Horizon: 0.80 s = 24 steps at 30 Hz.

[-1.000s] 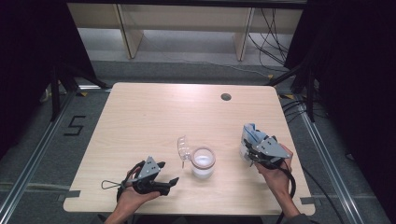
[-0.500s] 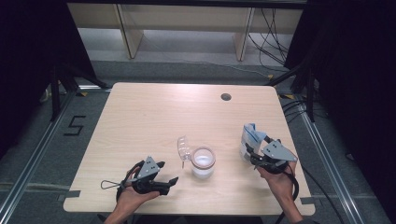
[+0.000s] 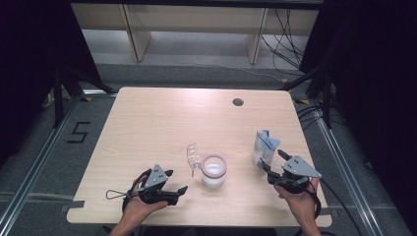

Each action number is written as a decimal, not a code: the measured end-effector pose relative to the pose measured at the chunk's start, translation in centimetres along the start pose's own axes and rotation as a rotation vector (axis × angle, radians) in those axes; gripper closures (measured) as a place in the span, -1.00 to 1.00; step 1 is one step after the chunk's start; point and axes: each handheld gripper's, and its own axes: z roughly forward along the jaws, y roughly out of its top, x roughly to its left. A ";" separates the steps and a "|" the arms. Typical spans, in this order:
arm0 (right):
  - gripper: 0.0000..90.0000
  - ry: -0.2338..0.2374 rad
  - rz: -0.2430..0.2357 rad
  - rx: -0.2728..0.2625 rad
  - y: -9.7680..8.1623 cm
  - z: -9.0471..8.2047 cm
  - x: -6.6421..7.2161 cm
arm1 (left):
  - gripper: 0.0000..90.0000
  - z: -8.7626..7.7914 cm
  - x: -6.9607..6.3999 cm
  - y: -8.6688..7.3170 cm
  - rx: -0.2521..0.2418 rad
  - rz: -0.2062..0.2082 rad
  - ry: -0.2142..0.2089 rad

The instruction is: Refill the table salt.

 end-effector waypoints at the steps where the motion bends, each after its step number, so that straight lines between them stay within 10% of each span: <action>1: -0.28 -0.008 0.019 0.010 -0.1 -0.2 0.2 | -0.51 0.0 0.0 0.0 -0.001 0.001 -0.002; 24: -0.37 0.089 0.046 0.119 -2.2 -2.6 1.6 | -0.51 0.1 0.2 -0.1 -0.008 -0.012 0.005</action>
